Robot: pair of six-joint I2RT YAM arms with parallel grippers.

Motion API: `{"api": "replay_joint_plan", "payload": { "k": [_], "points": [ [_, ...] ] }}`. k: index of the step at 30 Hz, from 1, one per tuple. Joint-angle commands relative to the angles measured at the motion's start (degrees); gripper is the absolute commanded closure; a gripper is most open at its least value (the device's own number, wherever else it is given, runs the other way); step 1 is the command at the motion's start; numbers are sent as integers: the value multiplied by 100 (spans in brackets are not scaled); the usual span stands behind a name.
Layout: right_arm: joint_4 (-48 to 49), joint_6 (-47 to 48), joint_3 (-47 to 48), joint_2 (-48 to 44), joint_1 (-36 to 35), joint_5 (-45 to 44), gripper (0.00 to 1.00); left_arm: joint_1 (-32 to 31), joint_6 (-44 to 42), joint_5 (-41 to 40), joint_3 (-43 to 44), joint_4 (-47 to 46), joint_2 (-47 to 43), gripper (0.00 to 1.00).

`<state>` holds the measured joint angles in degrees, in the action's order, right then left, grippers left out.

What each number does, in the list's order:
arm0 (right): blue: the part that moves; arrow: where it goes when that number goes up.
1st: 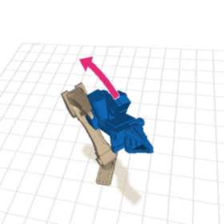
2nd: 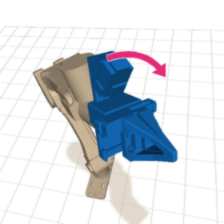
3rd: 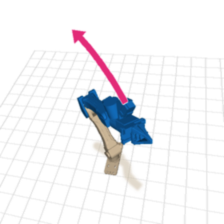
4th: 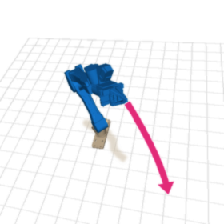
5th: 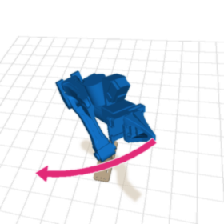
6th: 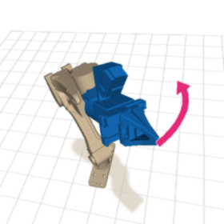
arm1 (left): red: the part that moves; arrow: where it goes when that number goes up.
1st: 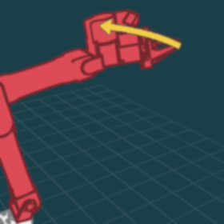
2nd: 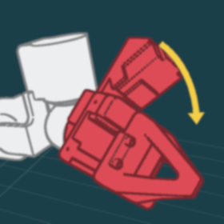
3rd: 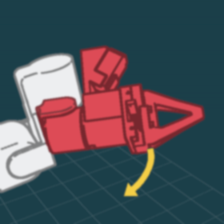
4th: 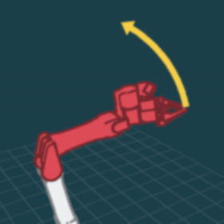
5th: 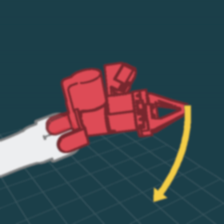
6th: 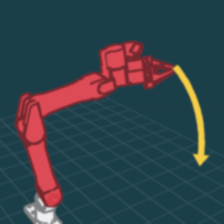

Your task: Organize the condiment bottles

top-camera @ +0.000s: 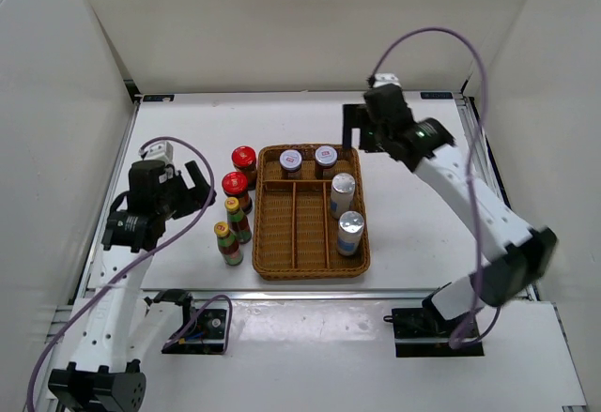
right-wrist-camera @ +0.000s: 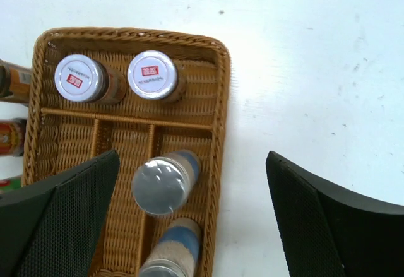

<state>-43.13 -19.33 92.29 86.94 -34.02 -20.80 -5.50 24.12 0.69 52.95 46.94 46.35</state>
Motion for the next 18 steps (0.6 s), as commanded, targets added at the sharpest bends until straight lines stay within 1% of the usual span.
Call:
{"api": "replay_joint_plan", "payload": {
  "k": [1,3,5,6,9,11,14,18],
  "points": [
    [7,-316,-1121,-737,62,-171,0,-145,-311,809,794,-27,365,2],
    [7,-404,-1545,-1290,62,-170,0,-206,-311,976,1085,44,559,2],
    [7,-518,-1906,-1634,62,-101,0,-372,-311,977,1472,271,830,2],
    [7,-519,-2212,-1967,62,-100,0,-373,-364,977,1560,342,919,2],
    [-63,-519,-2522,-2443,62,-100,0,-662,-364,907,1631,518,1165,4],
    [-220,-466,-2585,-2576,62,-48,0,-864,-416,854,1631,588,1341,7],
    [-415,-344,-2585,-2576,62,-47,0,-1101,-365,566,1500,588,1342,7],
    [-687,-343,-2585,-2454,62,-258,0,-1216,-364,397,1438,816,1456,7]
  ]
}}
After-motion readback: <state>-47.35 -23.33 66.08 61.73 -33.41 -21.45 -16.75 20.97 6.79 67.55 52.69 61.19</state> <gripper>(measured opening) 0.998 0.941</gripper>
